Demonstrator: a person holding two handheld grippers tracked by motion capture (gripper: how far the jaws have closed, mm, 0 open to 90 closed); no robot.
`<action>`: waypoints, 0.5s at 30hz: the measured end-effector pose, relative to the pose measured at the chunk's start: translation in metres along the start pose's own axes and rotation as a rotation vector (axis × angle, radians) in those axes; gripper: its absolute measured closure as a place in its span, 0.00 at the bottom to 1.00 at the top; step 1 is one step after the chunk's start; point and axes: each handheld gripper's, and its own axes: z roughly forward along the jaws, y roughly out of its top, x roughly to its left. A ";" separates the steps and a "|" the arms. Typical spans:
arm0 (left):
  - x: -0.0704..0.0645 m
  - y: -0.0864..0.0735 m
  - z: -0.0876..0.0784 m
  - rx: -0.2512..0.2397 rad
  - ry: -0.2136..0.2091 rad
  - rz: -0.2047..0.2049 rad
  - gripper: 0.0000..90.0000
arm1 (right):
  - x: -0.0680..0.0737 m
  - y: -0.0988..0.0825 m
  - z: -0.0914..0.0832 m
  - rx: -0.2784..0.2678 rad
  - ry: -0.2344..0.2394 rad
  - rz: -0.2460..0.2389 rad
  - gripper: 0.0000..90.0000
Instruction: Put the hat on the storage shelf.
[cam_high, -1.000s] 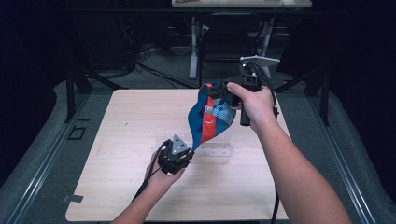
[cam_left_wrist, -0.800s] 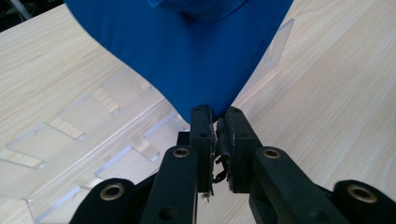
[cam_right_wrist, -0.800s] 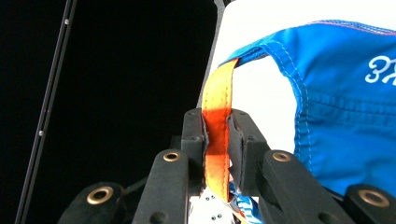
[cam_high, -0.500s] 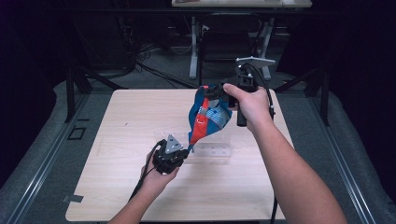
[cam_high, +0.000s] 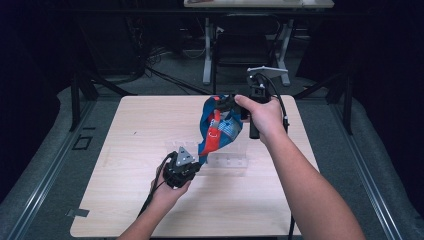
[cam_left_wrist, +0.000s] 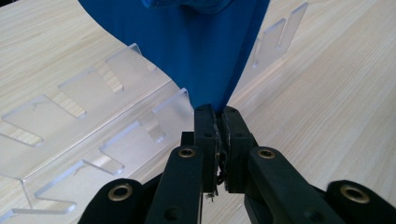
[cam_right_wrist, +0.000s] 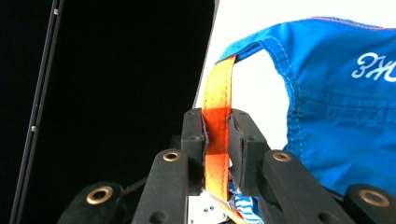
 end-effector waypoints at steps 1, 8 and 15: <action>0.000 -0.001 0.000 0.001 0.000 -0.004 0.97 | 0.000 0.000 0.001 0.001 0.001 0.001 0.86; 0.003 -0.006 0.001 0.001 -0.002 -0.023 0.93 | -0.002 -0.001 0.011 0.013 -0.004 -0.001 0.86; 0.005 -0.007 -0.005 -0.029 -0.014 -0.051 0.77 | -0.007 -0.002 0.019 0.024 -0.013 0.009 0.86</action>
